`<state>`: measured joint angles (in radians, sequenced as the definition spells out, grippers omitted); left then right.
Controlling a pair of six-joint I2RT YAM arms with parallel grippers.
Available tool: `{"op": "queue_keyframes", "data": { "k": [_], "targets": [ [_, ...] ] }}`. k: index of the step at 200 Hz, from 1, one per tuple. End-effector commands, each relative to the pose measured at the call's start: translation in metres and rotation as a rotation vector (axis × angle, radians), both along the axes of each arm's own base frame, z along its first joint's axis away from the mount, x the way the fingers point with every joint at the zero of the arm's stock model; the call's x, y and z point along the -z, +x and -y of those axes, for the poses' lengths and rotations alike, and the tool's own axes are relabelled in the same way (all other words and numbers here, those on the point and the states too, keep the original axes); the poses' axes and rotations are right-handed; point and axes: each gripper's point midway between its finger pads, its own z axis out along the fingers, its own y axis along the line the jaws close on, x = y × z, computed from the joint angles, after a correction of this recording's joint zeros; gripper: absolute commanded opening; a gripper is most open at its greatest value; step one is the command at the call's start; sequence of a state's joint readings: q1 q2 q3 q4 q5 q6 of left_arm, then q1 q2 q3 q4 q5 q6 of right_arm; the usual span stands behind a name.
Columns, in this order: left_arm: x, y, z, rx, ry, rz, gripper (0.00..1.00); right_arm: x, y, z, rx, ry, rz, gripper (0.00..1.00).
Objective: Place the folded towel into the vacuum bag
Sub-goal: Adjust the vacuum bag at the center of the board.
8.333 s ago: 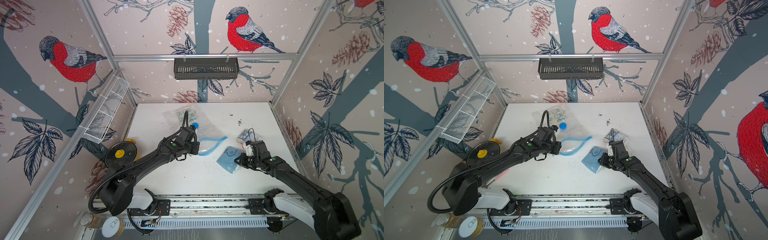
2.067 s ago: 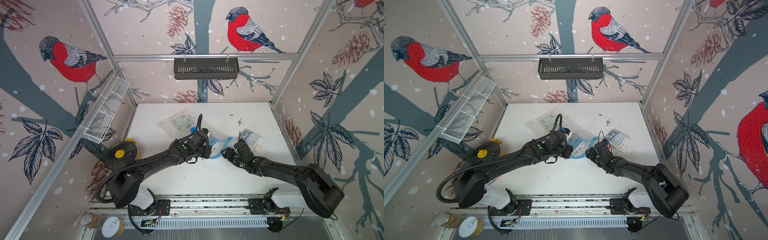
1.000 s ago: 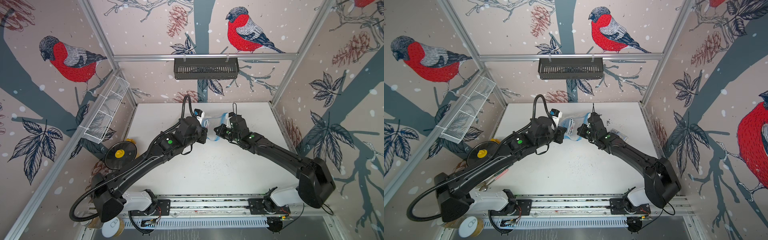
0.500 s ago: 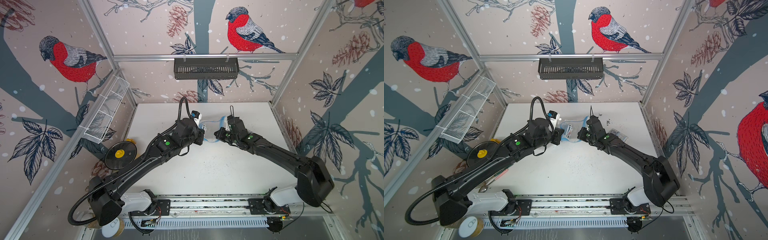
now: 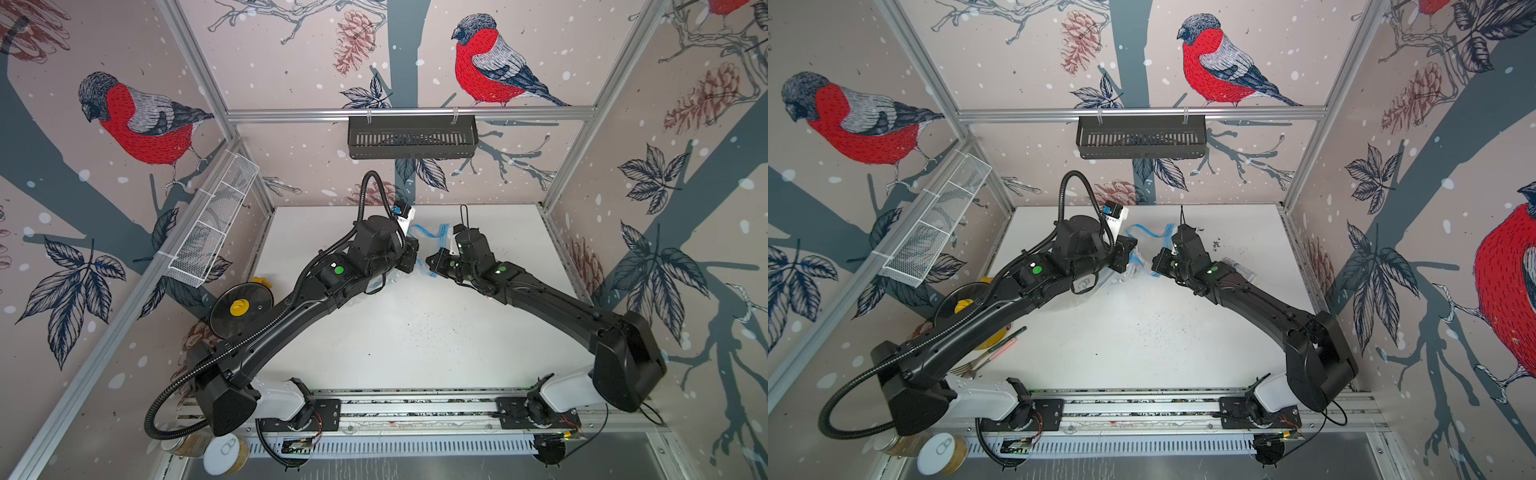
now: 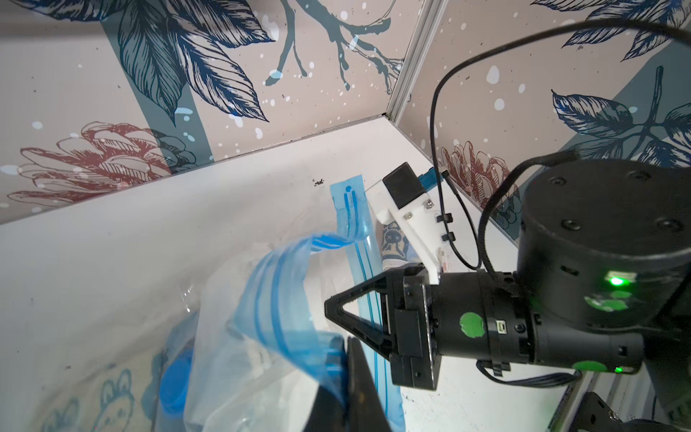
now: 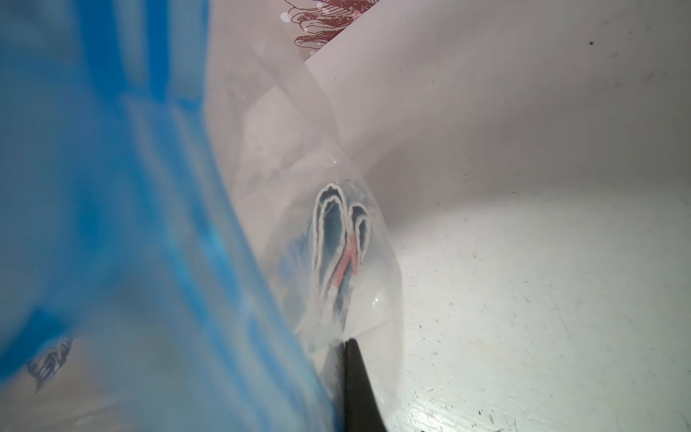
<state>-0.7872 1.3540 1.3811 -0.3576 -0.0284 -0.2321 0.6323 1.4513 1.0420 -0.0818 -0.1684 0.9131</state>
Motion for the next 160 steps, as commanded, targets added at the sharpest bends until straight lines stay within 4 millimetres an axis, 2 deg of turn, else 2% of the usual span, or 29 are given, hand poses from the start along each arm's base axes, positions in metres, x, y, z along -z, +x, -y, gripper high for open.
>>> {"op": "queue_keyframes", "data": {
  "k": [1,30,84,124,132,136,160],
  "targets": [
    [-0.007,-0.002,0.006,0.045,0.007,0.045,0.0,-0.002,-0.002,0.002,0.003,0.01,0.011,0.02],
    [0.016,-0.027,0.023,0.153,-0.003,-0.004,0.0,0.012,-0.007,0.014,0.026,0.005,-0.011,0.02],
    [0.086,-0.08,0.051,0.323,-0.004,-0.166,0.0,0.045,-0.015,0.053,0.13,0.002,-0.066,0.01],
    [0.121,-0.117,0.075,0.415,0.003,-0.27,0.0,0.076,-0.038,0.074,0.166,-0.029,-0.122,0.01],
    [0.131,-0.124,0.08,0.428,0.008,-0.307,0.0,0.088,-0.044,0.078,0.176,-0.04,-0.148,0.01],
    [0.136,-0.128,0.082,0.433,0.012,-0.327,0.0,0.085,-0.047,0.08,0.182,-0.03,-0.138,0.01],
    [0.169,-0.145,0.091,0.462,0.073,-0.413,0.0,0.105,-0.064,0.087,0.2,-0.05,-0.172,0.01]
  ]
}}
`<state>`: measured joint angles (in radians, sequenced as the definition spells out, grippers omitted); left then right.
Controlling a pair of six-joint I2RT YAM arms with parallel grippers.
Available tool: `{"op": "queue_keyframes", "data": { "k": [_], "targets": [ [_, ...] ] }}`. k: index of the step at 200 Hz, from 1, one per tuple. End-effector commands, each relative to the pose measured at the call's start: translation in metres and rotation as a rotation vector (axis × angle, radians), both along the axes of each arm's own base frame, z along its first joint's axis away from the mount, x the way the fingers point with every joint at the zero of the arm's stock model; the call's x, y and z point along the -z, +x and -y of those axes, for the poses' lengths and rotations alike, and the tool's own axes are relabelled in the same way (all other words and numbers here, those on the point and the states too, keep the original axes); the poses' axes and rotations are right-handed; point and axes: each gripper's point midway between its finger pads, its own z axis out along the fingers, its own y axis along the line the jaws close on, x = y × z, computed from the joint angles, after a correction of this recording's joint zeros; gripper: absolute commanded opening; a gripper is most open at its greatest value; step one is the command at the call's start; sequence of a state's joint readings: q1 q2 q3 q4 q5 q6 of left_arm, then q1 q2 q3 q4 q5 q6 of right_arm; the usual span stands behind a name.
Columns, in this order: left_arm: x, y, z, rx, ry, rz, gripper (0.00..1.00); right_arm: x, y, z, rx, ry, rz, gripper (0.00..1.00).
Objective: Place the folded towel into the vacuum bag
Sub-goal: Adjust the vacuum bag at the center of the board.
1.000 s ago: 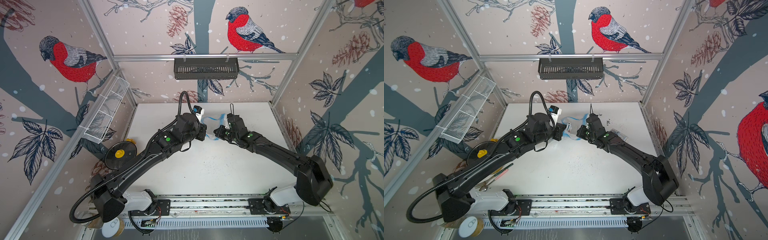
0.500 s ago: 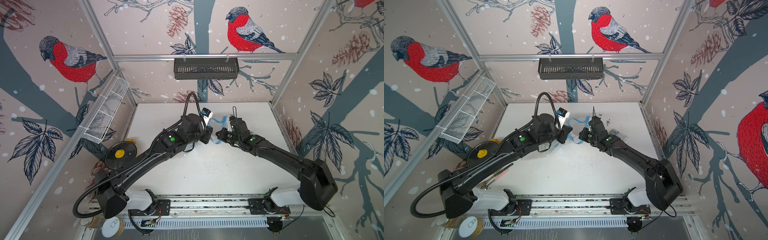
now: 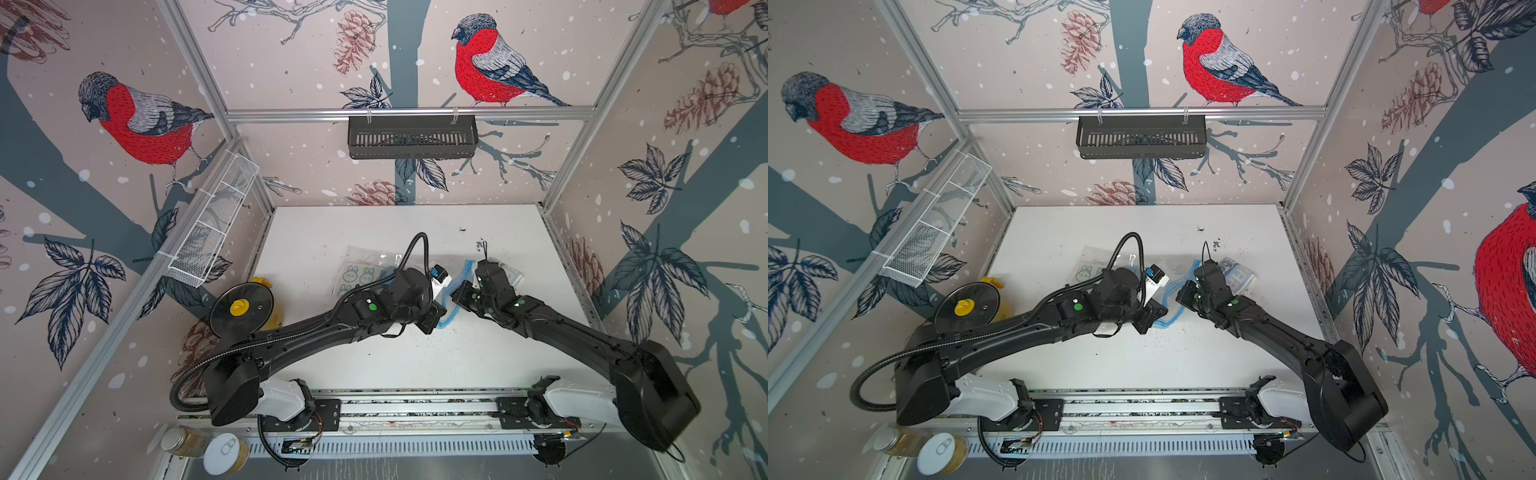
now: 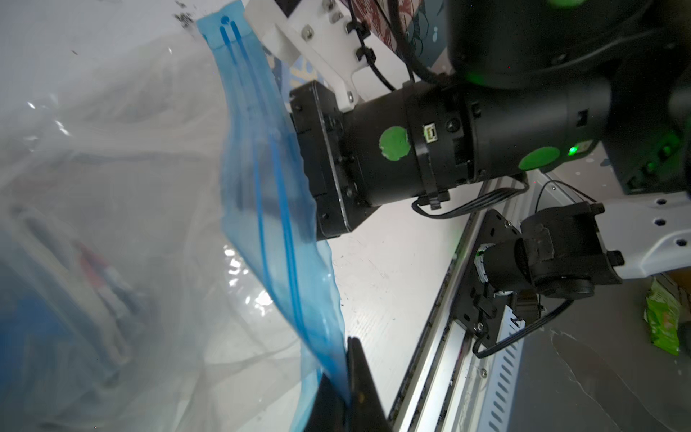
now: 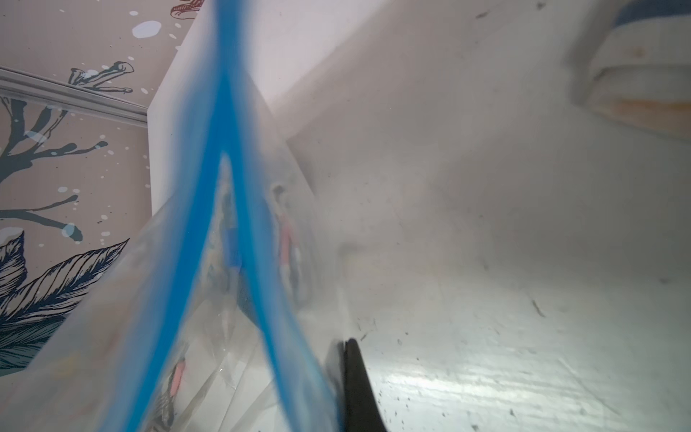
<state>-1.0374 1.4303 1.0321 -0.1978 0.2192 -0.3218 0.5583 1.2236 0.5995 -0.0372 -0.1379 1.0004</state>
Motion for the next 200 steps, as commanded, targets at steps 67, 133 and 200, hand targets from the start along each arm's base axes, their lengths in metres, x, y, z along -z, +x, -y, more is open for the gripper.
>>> {"op": "queue_keyframes", "data": {
  "k": [67,133,200],
  "targets": [
    [0.072,-0.026,-0.014,-0.014,0.137,-0.125,0.0,0.044,-0.043,-0.006,0.023,-0.05,-0.064,0.01],
    [0.102,0.027,-0.064,-0.306,0.242,-0.12,0.0,0.06,-0.056,-0.038,-0.025,-0.029,-0.091,0.02],
    [0.072,0.08,-0.084,-0.425,0.272,0.021,0.0,0.047,-0.041,-0.054,0.006,-0.033,-0.043,0.09]
  ]
}}
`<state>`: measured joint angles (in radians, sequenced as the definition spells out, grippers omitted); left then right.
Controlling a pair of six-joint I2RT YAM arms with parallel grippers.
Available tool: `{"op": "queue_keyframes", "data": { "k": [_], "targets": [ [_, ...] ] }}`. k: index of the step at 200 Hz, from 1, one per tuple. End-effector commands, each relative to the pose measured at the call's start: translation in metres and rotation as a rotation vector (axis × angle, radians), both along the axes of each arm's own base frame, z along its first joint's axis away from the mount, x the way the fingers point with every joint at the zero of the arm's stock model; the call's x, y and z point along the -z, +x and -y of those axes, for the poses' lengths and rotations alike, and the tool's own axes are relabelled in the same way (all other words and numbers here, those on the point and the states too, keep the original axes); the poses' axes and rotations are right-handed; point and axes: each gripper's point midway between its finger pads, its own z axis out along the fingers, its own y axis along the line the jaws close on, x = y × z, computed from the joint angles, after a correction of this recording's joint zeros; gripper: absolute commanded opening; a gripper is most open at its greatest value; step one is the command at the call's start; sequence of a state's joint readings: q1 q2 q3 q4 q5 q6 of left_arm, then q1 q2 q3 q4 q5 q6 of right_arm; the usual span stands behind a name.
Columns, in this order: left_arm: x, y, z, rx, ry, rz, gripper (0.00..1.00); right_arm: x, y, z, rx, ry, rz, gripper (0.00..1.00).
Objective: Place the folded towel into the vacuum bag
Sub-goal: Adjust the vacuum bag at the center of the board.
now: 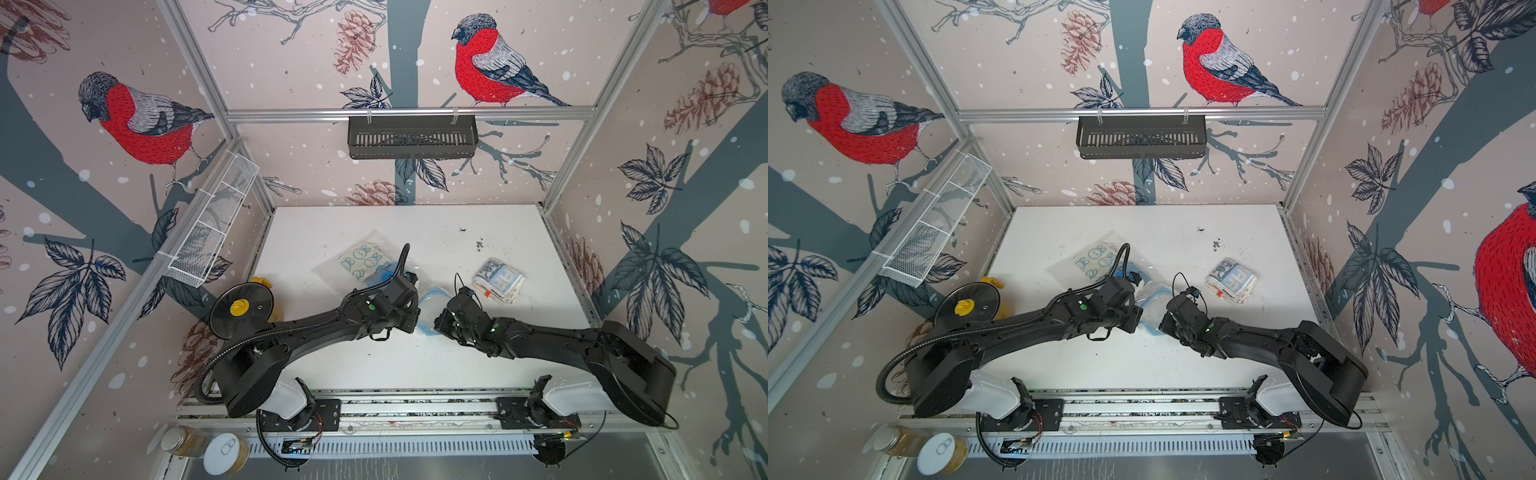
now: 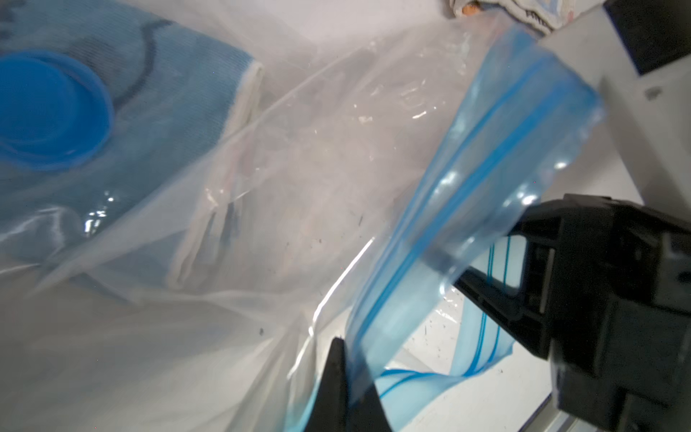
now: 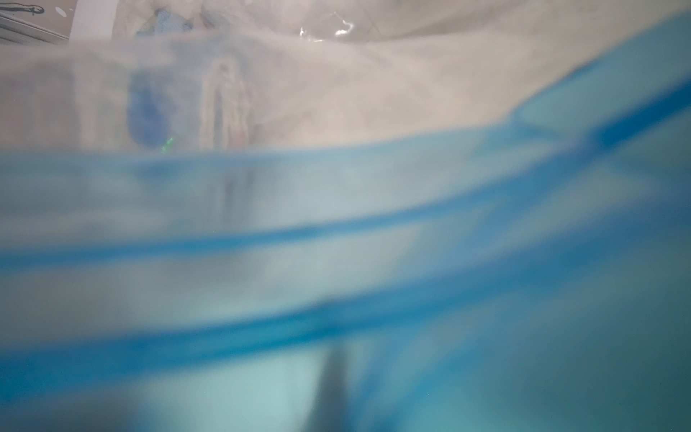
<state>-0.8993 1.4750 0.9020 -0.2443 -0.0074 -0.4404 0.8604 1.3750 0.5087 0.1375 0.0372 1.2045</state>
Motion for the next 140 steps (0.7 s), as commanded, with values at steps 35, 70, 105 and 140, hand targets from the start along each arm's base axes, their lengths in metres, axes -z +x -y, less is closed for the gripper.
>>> {"op": "queue_keyframes", "data": {
  "k": [35,70,105,140],
  "targets": [
    [-0.013,0.011,-0.006,0.007,0.083,0.042,0.0,-0.032,0.028,0.015,0.106,-0.058,0.108,0.2],
    [-0.005,-0.017,-0.025,0.033,0.115,-0.031,0.0,-0.036,0.04,0.038,0.171,-0.096,0.135,0.28],
    [0.01,-0.042,-0.042,0.004,0.142,-0.101,0.0,-0.03,0.043,0.044,0.159,-0.1,0.125,0.35],
    [0.026,-0.058,-0.057,-0.069,0.18,-0.165,0.0,-0.035,0.041,0.049,0.131,-0.11,0.14,0.48]
  ]
}}
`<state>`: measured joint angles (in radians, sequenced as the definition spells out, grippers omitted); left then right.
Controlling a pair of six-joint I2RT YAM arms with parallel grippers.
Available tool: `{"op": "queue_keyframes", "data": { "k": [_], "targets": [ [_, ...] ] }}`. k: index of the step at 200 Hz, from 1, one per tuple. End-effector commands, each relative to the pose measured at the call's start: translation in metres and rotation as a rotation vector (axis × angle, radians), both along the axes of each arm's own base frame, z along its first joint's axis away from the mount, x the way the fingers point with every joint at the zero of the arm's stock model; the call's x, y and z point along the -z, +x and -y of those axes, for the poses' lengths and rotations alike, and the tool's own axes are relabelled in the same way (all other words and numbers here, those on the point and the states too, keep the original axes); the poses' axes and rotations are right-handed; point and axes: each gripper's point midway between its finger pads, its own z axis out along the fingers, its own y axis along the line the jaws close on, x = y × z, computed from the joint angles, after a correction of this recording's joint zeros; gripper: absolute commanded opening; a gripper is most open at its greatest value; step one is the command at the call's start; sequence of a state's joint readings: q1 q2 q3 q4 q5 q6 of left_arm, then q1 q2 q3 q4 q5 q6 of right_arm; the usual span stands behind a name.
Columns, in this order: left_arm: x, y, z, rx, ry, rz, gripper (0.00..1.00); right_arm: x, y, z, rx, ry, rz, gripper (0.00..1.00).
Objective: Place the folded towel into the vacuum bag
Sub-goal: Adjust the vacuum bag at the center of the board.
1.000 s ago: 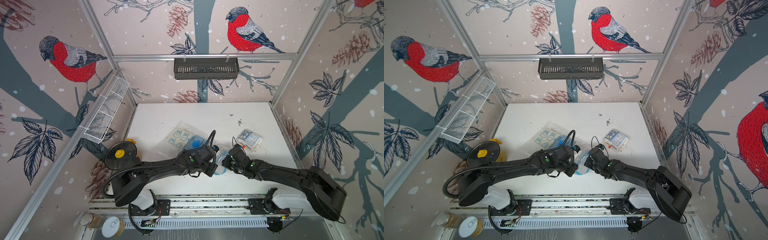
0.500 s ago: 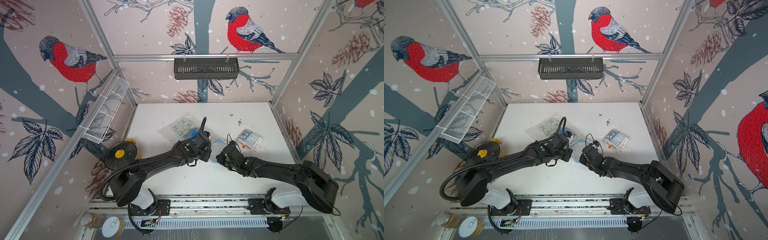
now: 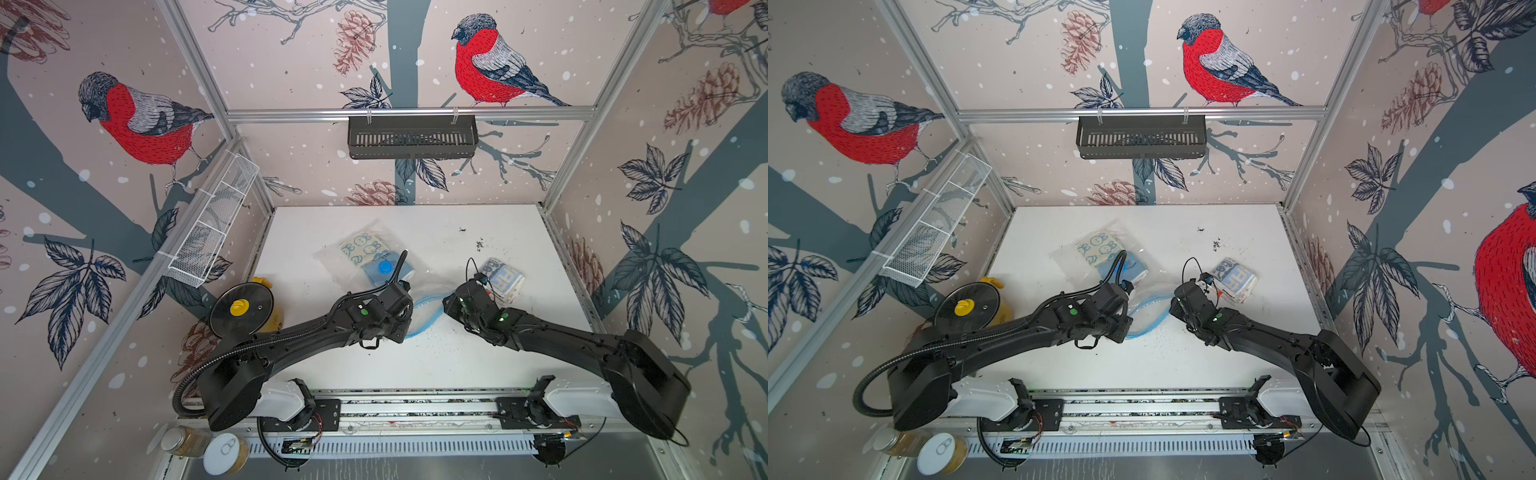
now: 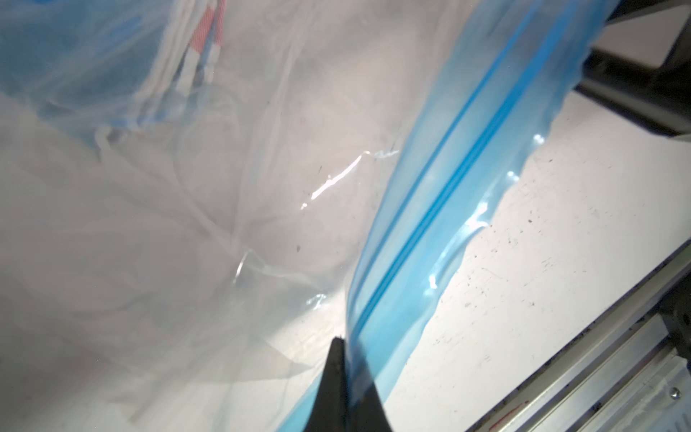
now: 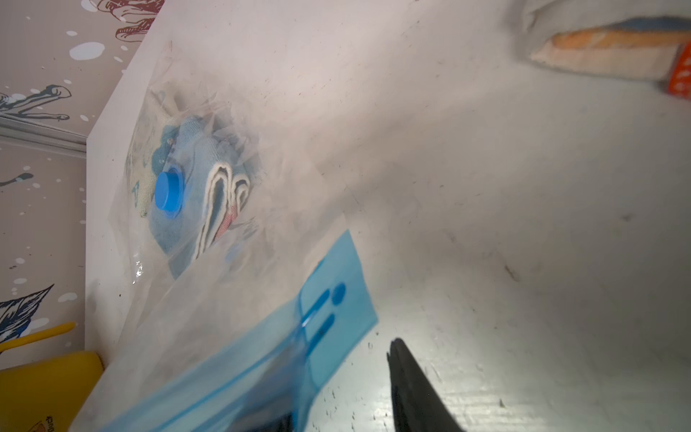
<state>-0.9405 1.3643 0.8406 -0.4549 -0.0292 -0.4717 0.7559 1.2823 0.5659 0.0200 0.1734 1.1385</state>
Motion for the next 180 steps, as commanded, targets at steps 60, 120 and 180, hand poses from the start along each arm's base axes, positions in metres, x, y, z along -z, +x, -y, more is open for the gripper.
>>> {"op": "queue_keyframes", "data": {
  "k": [60,120,180],
  "targets": [
    [0.019,-0.013,-0.046,-0.182,0.146,-0.016,0.0,-0.038,0.012,0.033,-0.05,0.096,0.102,0.66],
    [0.014,-0.011,-0.059,-0.236,0.171,0.027,0.0,-0.049,0.036,0.022,-0.204,0.125,0.064,0.72],
    [-0.009,0.002,-0.054,-0.208,0.149,0.127,0.0,0.003,0.044,-0.011,-0.359,0.16,-0.078,0.73]
  ]
}}
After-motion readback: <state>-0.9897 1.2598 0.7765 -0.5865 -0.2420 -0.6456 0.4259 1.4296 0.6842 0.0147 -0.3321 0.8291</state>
